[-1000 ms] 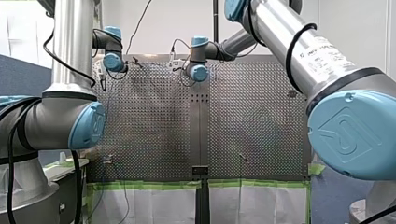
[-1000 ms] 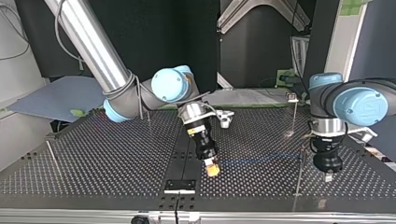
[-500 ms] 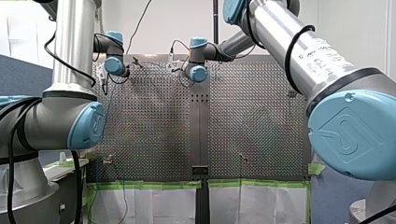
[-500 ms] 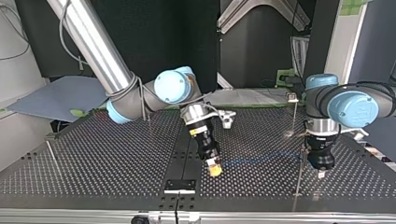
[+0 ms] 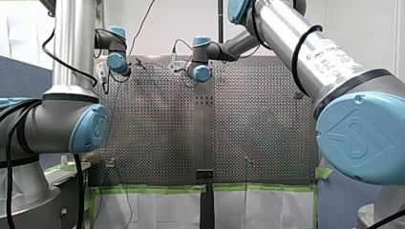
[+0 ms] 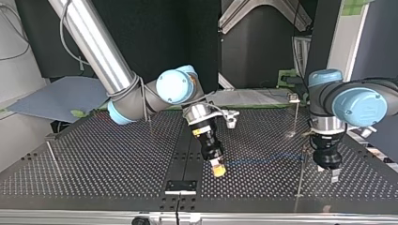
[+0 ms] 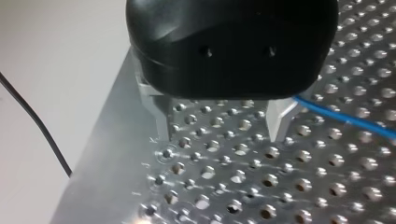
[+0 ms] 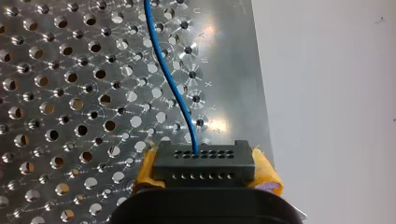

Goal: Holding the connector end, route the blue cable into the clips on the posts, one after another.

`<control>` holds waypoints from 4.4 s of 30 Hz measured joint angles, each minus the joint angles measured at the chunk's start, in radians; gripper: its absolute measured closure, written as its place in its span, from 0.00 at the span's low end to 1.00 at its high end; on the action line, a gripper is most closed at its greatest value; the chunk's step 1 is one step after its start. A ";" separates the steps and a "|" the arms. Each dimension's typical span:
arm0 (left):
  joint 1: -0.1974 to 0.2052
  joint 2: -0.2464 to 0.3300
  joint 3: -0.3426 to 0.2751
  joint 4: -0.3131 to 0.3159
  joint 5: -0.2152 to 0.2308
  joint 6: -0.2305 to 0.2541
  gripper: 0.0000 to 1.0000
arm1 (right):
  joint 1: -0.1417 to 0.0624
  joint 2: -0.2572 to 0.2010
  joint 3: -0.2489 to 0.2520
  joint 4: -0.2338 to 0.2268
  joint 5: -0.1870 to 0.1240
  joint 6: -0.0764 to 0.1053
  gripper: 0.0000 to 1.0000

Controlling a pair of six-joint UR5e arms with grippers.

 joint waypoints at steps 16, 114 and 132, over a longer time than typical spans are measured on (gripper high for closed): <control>-0.021 0.048 -0.046 -0.151 0.006 -0.102 0.00 | 0.000 -0.002 -0.001 0.002 0.002 0.000 1.00; -0.223 0.250 -0.103 -0.342 -0.212 -0.016 0.00 | -0.003 -0.003 -0.001 0.037 0.003 0.000 1.00; -0.241 0.251 -0.103 -0.310 -0.198 0.025 0.00 | -0.003 -0.003 -0.001 0.043 0.003 0.000 1.00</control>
